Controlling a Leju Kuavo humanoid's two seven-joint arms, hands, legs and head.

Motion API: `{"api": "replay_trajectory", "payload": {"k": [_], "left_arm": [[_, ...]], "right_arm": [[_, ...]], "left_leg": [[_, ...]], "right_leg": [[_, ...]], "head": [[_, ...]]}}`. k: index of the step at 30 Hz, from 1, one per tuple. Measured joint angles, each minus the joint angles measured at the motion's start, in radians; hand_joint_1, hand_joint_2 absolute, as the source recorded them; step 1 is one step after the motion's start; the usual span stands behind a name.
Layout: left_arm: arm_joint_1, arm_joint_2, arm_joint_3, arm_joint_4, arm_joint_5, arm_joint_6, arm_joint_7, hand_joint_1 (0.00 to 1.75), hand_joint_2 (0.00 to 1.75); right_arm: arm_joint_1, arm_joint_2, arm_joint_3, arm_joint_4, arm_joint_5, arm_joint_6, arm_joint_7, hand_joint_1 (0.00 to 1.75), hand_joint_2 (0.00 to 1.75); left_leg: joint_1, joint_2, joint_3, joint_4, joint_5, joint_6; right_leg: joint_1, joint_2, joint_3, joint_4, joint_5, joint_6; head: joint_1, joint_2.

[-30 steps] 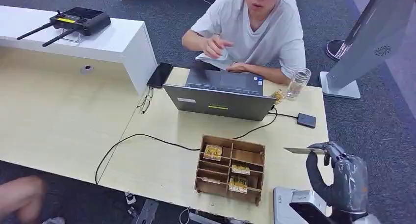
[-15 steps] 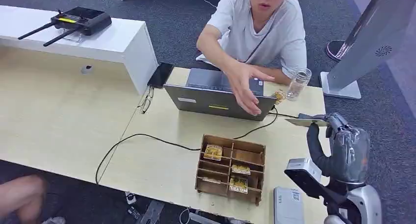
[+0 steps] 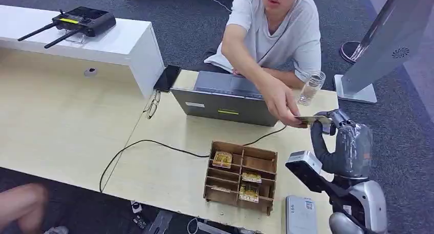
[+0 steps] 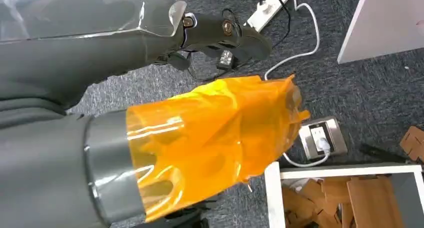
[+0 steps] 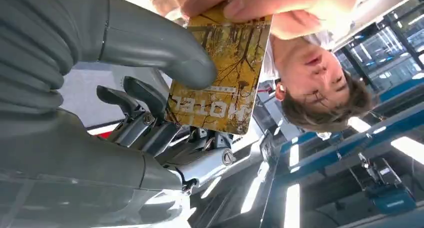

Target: Pass the card to the sensor for recognition and then transmit it.

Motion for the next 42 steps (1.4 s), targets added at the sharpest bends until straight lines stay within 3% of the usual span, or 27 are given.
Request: {"api": "replay_trajectory", "payload": {"k": [1, 2, 3, 5, 6, 23, 24, 30, 42], "left_arm": [[0.000, 0.000, 0.000, 0.000, 0.001, 0.000, 0.000, 0.00, 0.00], [-0.001, 0.000, 0.000, 0.000, 0.001, 0.000, 0.000, 0.00, 0.00], [0.000, 0.000, -0.001, 0.000, 0.001, 0.000, 0.000, 0.00, 0.00], [0.000, 0.000, -0.001, 0.000, 0.002, 0.000, 0.000, 0.00, 0.00], [0.000, 0.000, -0.002, 0.000, 0.003, 0.000, 0.000, 0.00, 0.00], [0.000, 0.000, -0.003, 0.000, 0.010, 0.001, 0.000, 0.00, 0.00], [0.000, 0.000, -0.003, 0.000, 0.010, 0.001, 0.000, 0.00, 0.00], [0.002, 0.000, -0.003, 0.000, 0.029, 0.008, -0.006, 0.00, 0.00], [0.002, 0.000, -0.002, 0.000, 0.050, 0.009, -0.008, 0.00, 0.00]], "right_arm": [[-0.002, 0.000, 0.007, 0.002, -0.005, 0.008, 0.002, 0.99, 1.75], [-0.003, 0.000, 0.012, 0.005, -0.009, 0.011, 0.005, 0.10, 1.75], [-0.004, 0.001, 0.016, 0.007, -0.013, 0.016, 0.006, 0.00, 1.75], [-0.005, 0.001, 0.027, 0.011, -0.018, 0.020, 0.007, 0.00, 1.75], [-0.005, 0.001, 0.030, 0.013, -0.019, 0.023, 0.007, 0.00, 0.00], [0.000, 0.001, 0.056, 0.018, -0.019, 0.018, 0.005, 0.00, 0.00], [0.000, 0.001, 0.056, 0.018, -0.019, 0.018, 0.005, 0.00, 1.75], [0.053, 0.001, 0.071, -0.024, -0.008, -0.016, -0.029, 0.00, 1.75], [0.100, 0.013, 0.163, -0.056, 0.023, 0.004, -0.029, 0.00, 1.75]], "left_leg": [[0.000, 0.000, 0.000, 0.000, 0.000, 0.000], [0.000, 0.000, 0.000, 0.000, 0.000, 0.000], [0.000, 0.000, 0.000, 0.000, 0.000, 0.000], [0.000, 0.000, 0.000, 0.000, 0.000, 0.000], [0.000, 0.000, 0.000, 0.000, 0.000, 0.000], [0.000, 0.000, 0.000, 0.000, 0.000, 0.000], [0.000, 0.000, 0.000, 0.000, 0.000, 0.000], [0.000, 0.000, 0.000, 0.000, 0.000, 0.000], [0.001, 0.001, 0.000, 0.000, 0.000, -0.001]], "right_leg": [[0.000, 0.000, 0.000, 0.000, 0.000, 0.000], [0.000, 0.000, 0.000, 0.000, 0.000, 0.000], [0.000, 0.000, 0.000, 0.000, 0.000, 0.000], [0.000, 0.000, 0.000, 0.000, 0.000, 0.000], [0.000, 0.000, 0.000, 0.000, 0.000, 0.000], [0.000, 0.000, -0.001, 0.000, 0.000, 0.000], [0.000, 0.000, -0.001, 0.000, 0.000, 0.000], [0.000, 0.001, -0.001, 0.000, 0.000, 0.000], [0.001, 0.001, -0.002, 0.000, 0.000, 0.000]], "head": [[0.000, 0.000], [0.000, 0.000], [0.000, 0.000], [0.000, 0.000], [0.000, 0.000], [0.000, 0.000], [0.000, 0.000], [0.000, 0.000], [0.000, 0.000]]}}
